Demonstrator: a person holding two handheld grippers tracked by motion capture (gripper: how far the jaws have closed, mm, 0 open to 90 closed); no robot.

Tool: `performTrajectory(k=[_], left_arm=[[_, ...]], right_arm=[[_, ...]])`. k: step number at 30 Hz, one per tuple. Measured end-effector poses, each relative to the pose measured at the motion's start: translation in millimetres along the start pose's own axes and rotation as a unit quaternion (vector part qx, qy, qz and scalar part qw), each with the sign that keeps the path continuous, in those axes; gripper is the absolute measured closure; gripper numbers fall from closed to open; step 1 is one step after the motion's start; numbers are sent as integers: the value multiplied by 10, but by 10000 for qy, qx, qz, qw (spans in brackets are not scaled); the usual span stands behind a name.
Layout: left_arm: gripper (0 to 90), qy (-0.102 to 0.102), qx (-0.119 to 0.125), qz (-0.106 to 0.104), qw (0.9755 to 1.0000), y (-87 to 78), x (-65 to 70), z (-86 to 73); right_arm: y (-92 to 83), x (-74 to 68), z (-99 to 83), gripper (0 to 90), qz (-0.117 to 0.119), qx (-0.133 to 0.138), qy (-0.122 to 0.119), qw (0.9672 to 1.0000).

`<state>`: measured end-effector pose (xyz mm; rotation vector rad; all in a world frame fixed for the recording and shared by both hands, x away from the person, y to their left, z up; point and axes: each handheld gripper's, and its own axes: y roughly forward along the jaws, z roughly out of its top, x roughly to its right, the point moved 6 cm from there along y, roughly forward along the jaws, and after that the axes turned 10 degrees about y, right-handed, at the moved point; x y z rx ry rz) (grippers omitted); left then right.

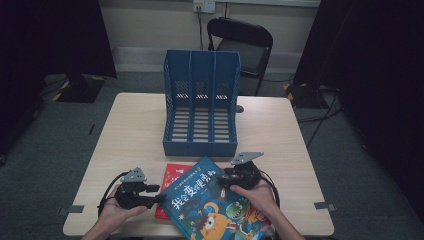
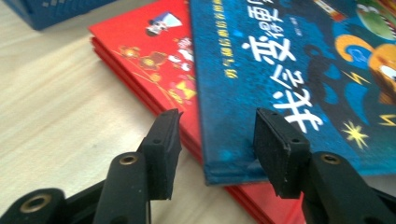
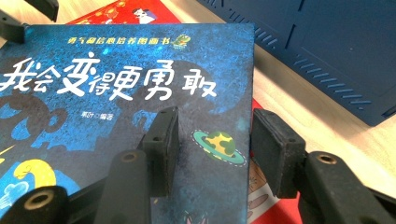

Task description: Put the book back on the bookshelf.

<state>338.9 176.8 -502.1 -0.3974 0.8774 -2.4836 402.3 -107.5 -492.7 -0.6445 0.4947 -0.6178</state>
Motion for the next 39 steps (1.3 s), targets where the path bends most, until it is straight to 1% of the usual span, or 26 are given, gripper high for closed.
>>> performTrajectory(k=[1,2,3,4,9,10,11,12,13,14,15,16,17,19,21,24,25,26,28,29,31,35,36,39], left_arm=[[500,35,2,5,10000,0,14,1],[500,141,12,-57,9999,6,45,0],[499,141,12,-57,9999,6,45,0],[497,180,35,-135,9997,9,66,-4],[489,247,79,-87,9996,8,73,-17],[488,228,90,-99,9997,12,72,-17],[487,242,93,-59,9996,15,68,-13],[514,269,112,-16,9996,23,74,-3],[514,380,99,37,9992,26,81,8],[520,451,116,127,9988,36,91,23],[528,496,107,156,9986,42,97,31],[530,473,167,131,9987,56,86,35],[529,473,167,131,9987,56,86,35],[530,374,228,54,9990,71,69,34],[530,359,212,25,9991,72,62,37],[526,426,42,-100,9990,36,49,31],[526,398,36,-113,9991,23,45,18],[521,366,50,-103,9993,-1,40,-7],[520,368,23,-97,9993,-29,41,-30],[507,387,-29,-65,9992,-32,39,-39],[494,443,-65,-79,9990,-39,36,-49],[490,449,-86,-29,9990,-33,46,-42],[489,444,-86,11,9990,-28,38,-39],[489,418,-57,51,9991,-17,33,-28]], right_arm=[[0,0,0,526,3,2,1,10000],[0,1,0,526,6,4,5,10000],[0,1,0,526,6,4,5,10000],[0,0,-1,526,1,7,2,10000],[-1,-4,0,526,-28,19,-28,10000],[-1,-3,0,526,-25,21,-25,10000],[-1,-5,-1,527,-33,26,-32,10000],[-2,-6,-1,527,-34,25,-29,10000],[-2,-6,-1,527,-34,25,-29,10000],[-1,-5,-1,527,-31,29,-29,10000],[-2,-7,-2,527,-36,28,-27,10000],[-3,-10,-3,528,-55,30,-28,10000],[-3,-10,-3,528,-55,30,-28,10000],[-7,-15,-6,529,-84,26,-16,10000],[-7,-14,-7,530,-84,26,-7,10000],[-10,-10,-12,533,-94,18,50,9999],[-10,-10,-12,533,-94,18,50,9999],[-11,-9,-13,533,-91,23,50,9999],[-13,-7,-16,534,-87,24,51,9999],[-14,-6,-17,535,-87,24,53,9999],[-21,-5,-23,538,-86,15,73,9999],[-47,-8,-45,541,-109,23,76,9999],[-53,-7,-50,541,-114,20,90,9999],[-72,-4,-66,539,-125,30,116,9999]])
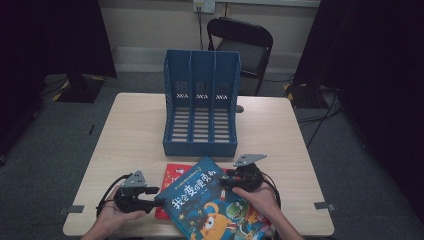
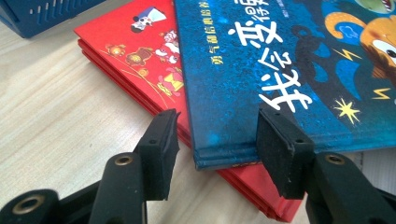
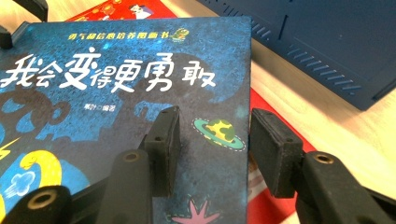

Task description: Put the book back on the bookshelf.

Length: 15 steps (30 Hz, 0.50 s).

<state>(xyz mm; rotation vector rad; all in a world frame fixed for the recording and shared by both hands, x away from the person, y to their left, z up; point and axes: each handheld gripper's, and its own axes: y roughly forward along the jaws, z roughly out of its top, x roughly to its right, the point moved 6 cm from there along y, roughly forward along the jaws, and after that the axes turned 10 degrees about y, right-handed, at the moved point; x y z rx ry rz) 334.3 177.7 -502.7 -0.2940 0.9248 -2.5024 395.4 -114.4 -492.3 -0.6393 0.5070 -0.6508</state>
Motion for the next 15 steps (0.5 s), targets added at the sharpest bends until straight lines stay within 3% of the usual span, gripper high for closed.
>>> performTrajectory(k=[4,12,15], left_arm=[[474,-61,1,62,10000,27,-41,20],[499,37,26,322,9995,129,-120,133],[521,-126,70,283,9995,196,-184,185]], right_arm=[[-47,16,-44,533,22,21,55,10000],[-177,66,-148,530,-17,53,92,9999],[-248,90,-205,527,-70,81,140,9998]])
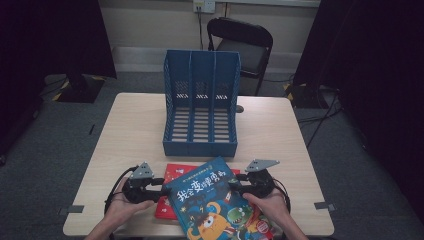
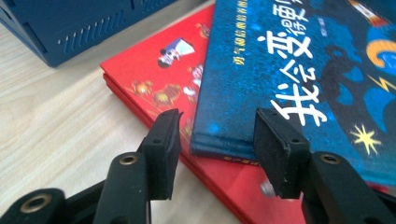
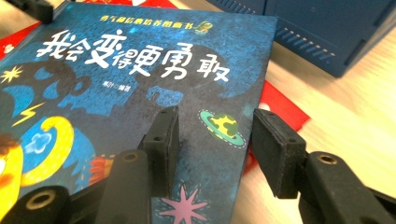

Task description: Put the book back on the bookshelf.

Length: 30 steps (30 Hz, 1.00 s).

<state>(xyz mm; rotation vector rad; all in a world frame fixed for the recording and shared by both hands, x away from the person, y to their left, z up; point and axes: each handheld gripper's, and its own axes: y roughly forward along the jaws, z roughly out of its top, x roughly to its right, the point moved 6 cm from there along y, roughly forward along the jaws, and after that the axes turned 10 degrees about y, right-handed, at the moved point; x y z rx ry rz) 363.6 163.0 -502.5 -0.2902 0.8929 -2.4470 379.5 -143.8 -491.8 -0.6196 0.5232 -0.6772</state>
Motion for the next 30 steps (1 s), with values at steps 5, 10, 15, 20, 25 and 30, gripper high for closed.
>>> performTrajectory(k=[5,10,15,20,25,30], left_arm=[[537,-47,-58,-8,10000,82,-62,87],[570,3,-38,173,9998,215,-135,217],[602,-73,1,288,9996,316,-194,307],[622,-320,36,254,9992,408,-267,378],[638,-542,90,79,9985,471,-332,418],[617,-496,-33,134,9987,437,-254,431]], right_arm=[[-51,26,-43,521,-69,38,116,9999],[-113,74,-89,502,-170,125,182,9996],[-153,115,-116,484,-263,149,327,9990],[-175,154,-135,456,-265,180,418,9986],[-173,162,-143,396,-344,203,454,9982],[-165,171,-154,377,-295,282,504,9979]])
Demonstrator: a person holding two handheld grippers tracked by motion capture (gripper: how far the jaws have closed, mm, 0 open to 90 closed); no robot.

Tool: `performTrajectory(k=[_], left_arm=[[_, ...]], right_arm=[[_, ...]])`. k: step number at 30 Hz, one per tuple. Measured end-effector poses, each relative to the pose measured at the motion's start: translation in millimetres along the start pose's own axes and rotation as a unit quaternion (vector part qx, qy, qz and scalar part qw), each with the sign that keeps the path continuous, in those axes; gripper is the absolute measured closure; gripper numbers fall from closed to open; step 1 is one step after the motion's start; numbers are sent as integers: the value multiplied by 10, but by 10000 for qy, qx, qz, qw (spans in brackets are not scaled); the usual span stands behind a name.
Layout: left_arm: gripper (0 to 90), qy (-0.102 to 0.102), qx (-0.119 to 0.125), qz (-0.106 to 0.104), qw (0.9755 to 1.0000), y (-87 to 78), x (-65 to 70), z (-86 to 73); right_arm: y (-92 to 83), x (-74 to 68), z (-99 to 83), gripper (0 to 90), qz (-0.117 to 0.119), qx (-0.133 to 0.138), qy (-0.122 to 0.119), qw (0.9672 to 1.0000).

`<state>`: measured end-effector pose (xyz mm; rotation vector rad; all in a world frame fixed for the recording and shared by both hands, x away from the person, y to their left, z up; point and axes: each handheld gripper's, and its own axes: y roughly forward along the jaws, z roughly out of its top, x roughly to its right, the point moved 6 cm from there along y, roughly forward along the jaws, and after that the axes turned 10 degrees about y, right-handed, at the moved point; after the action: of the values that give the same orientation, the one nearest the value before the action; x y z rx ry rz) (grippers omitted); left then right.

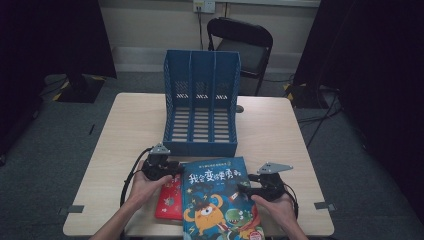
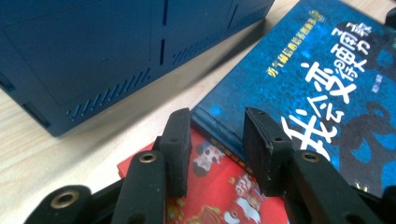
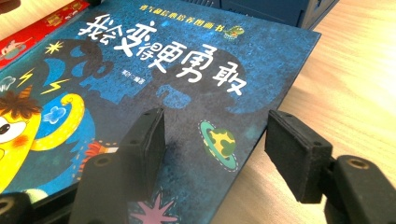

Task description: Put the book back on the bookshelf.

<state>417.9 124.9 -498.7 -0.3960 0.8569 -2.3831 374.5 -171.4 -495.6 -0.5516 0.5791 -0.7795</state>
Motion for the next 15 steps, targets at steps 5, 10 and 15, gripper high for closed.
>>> performTrajectory(k=[5,10,15], left_arm=[[457,-76,4,-456,9989,-93,255,-93],[414,106,48,-349,9993,-132,373,-173],[439,277,78,-335,9990,-91,425,-153]], right_arm=[[2,-5,-5,361,46,-2,-54,10000],[30,-6,-16,275,139,-47,32,9999],[40,-19,-17,250,132,-86,45,9999]])
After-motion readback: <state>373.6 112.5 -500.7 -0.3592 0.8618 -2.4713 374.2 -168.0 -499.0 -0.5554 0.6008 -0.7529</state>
